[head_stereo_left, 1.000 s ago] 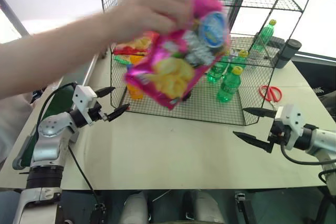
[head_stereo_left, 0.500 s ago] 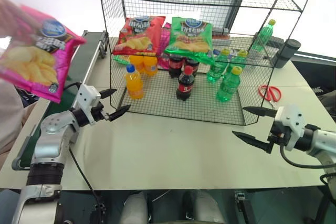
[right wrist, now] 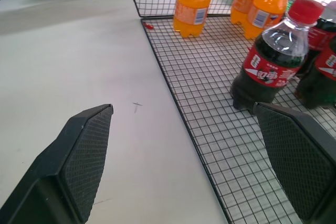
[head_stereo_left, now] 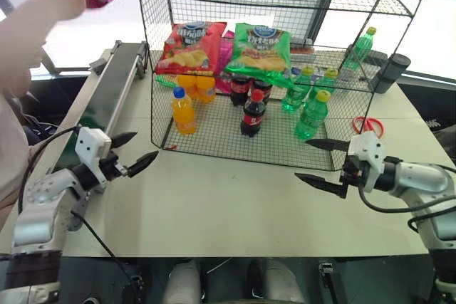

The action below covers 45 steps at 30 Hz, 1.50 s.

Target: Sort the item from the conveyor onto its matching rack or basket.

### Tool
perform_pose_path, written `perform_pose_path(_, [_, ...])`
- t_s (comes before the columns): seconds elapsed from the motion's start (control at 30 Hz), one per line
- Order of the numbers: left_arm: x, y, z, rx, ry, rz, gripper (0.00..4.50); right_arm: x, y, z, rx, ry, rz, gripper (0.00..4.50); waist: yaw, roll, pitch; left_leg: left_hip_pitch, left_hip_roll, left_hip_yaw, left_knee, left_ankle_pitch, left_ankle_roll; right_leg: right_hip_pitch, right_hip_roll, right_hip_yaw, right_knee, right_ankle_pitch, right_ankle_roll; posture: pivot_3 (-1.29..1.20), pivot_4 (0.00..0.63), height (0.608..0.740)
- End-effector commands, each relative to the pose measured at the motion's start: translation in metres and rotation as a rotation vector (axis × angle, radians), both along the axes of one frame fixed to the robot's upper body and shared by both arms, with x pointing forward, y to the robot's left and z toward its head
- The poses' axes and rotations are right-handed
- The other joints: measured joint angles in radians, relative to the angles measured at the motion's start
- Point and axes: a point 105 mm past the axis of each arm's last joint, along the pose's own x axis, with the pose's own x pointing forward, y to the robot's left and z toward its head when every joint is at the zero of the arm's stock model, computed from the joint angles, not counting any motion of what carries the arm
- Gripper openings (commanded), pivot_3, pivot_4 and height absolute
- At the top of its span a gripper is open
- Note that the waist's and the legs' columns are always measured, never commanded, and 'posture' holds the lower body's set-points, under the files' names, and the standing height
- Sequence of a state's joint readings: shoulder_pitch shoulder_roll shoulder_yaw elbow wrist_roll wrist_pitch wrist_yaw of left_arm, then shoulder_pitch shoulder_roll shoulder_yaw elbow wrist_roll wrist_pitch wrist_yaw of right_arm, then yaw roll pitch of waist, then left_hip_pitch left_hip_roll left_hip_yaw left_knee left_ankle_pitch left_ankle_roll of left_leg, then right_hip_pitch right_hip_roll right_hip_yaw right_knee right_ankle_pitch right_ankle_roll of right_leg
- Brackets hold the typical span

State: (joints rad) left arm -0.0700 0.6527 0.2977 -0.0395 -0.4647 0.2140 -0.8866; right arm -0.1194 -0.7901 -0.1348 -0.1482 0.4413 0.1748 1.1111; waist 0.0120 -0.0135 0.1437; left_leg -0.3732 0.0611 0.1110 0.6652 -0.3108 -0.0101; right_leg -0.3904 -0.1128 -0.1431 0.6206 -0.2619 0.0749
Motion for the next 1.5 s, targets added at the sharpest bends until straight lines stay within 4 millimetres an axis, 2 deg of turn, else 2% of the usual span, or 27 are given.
perform_pose_path(0.03, [-0.002,0.008,0.021,0.064,-0.119,0.046,4.5,0.005,0.002,0.008,0.009,-0.041,0.015,4.47,-0.001,0.0,0.0,0.0,0.0,0.0,0.0,0.0,0.0,0.0,0.0,0.0,0.0,0.0,0.0,0.0,0.15,0.738])
perform_pose_path(0.2, [-0.008,0.006,0.022,-0.03,-0.079,0.035,4.5,0.008,0.005,0.008,0.008,-0.041,0.039,4.47,-0.001,0.0,0.0,0.0,0.0,0.0,0.0,0.0,0.0,0.0,0.0,0.0,0.0,0.0,0.0,0.0,0.15,0.738])
perform_pose_path(0.53, [-0.009,0.003,0.019,0.014,-0.103,0.043,4.5,0.008,0.005,0.006,-0.011,-0.042,0.051,4.47,-0.001,0.0,0.0,0.0,0.0,0.0,0.0,0.0,0.0,0.0,0.0,0.0,0.0,0.0,0.0,0.0,0.15,0.738])
perform_pose_path(0.73, [-0.008,0.009,0.016,0.058,-0.106,0.076,4.5,0.007,0.006,0.006,-0.007,-0.04,0.056,4.47,-0.001,0.0,0.0,0.0,0.0,0.0,0.0,0.0,0.0,0.0,0.0,0.0,0.0,0.0,0.0,0.0,0.15,0.738])
perform_pose_path(0.97, [-0.014,0.023,0.016,0.101,-0.115,0.119,4.5,0.008,0.018,0.005,0.052,-0.012,0.073,4.47,-0.003,0.0,0.0,0.0,0.0,0.0,0.0,0.0,0.0,-0.001,0.0,0.0,0.0,0.0,0.0,0.0,0.15,0.738])
perform_pose_path(1.07, [-0.018,0.031,0.016,0.166,-0.131,0.132,4.5,0.009,0.03,0.007,0.101,-0.008,0.092,4.47,-0.006,0.0,0.0,0.0,0.001,0.0,0.0,0.0,0.0,-0.001,0.0,0.0,0.0,0.0,0.0,0.0,0.15,0.738])
perform_pose_path(1.27, [-0.029,0.057,0.012,0.323,-0.155,0.186,4.5,0.012,0.072,0.016,0.299,0.049,0.163,4.47,-0.01,0.001,0.0,0.0,0.001,0.001,-0.001,0.0,0.0,-0.002,0.001,0.0,0.001,0.0,-0.001,0.0,0.15,0.738])
perform_pose_path(1.4, [-0.038,0.077,0.021,0.481,-0.221,0.248,4.5,0.001,0.101,0.009,0.325,0.073,0.26,4.47,-0.01,0.0,0.0,-0.001,0.002,0.001,-0.001,0.0,0.0,-0.003,0.0,0.0,0.0,0.0,-0.001,0.0,0.15,0.738])
perform_pose_path(1.5, [-0.047,0.091,0.018,0.573,-0.217,0.265,4.5,-0.002,0.115,0.007,0.359,0.076,0.307,4.47,-0.008,0.001,0.0,-0.001,0.001,0.001,-0.001,0.0,0.0,-0.003,0.0,0.0,0.0,0.0,-0.001,0.0,0.15,0.738])
